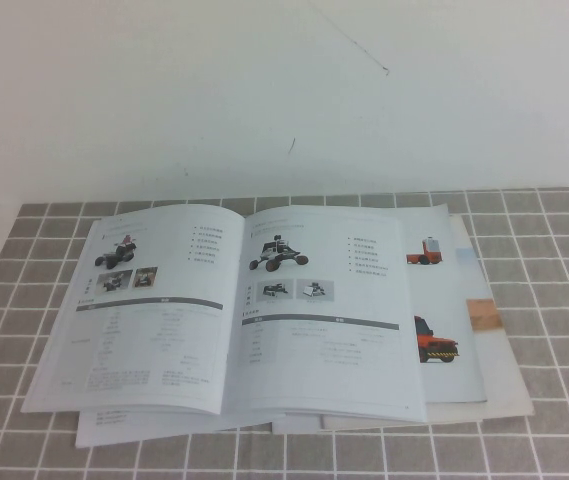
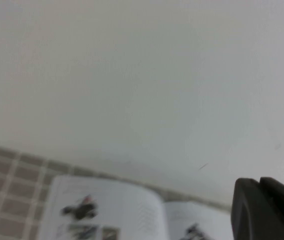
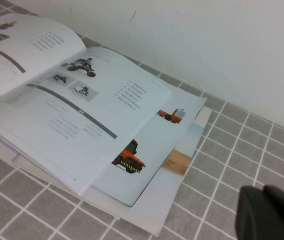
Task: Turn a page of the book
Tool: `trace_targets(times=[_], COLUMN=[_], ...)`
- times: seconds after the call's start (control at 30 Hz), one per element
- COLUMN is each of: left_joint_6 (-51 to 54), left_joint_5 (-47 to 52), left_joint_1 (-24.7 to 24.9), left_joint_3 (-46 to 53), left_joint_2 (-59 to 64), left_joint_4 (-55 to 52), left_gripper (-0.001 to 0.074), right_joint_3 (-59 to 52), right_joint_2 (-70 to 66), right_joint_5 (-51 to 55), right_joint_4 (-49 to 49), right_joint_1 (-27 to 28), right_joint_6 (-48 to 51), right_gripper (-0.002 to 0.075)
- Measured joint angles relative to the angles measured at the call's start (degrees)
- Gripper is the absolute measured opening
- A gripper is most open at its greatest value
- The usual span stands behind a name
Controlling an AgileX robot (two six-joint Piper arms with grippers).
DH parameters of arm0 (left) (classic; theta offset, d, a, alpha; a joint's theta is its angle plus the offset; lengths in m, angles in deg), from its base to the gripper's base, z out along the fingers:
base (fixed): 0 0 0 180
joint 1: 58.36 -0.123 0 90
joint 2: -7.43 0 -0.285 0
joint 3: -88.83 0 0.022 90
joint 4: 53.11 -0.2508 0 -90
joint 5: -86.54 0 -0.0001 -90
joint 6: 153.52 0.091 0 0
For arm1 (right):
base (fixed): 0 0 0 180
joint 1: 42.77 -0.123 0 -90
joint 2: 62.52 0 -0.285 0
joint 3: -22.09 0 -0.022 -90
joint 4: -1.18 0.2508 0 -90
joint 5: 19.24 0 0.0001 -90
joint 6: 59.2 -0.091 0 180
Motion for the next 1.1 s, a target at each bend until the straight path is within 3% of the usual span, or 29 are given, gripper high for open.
trace_targets(times=[0.1, 0.17, 0.3, 0.4, 0.5, 0.9, 1.1], left_joint_6=[12.92, 21.11, 36.87, 48.83, 57.26, 62.17, 62.26], left_joint_5=[10.84, 12.10, 9.34, 5.75, 1.46, -1.35, 2.95], left_joint_1=[-3.30, -6.35, -12.49, -17.77, -19.20, -18.28, -18.16], left_joint_3=[0.80, 2.68, 9.00, 15.48, 22.03, 41.76, 43.52], left_joint_2=[-4.16, -8.11, -15.16, -20.78, -24.42, -31.84, -38.45], left_joint_4=[6.38, 8.07, 14.39, 25.89, 34.04, 34.99, 34.99], left_gripper=[-0.0002, -0.0002, -0.0002, -0.0002, -0.0002, -0.0002, -0.0003], right_joint_3=[0.00, 0.00, 0.00, 0.00, 0.00, 0.00, 0.00], right_joint_2=[0.00, 0.00, 0.00, 0.00, 0.00, 0.00, 0.00], right_joint_5=[0.00, 0.00, 0.00, 0.00, 0.00, 0.00, 0.00], right_joint_4=[0.00, 0.00, 0.10, 0.10, 0.10, 0.10, 0.10], right_joint_1=[0.00, 0.00, 0.00, 0.00, 0.00, 0.00, 0.00], right_joint_6=[0.00, 0.00, 0.00, 0.00, 0.00, -0.20, -0.20], right_gripper=[0.0010, 0.0010, 0.0010, 0.0010, 0.0010, 0.0010, 0.0010])
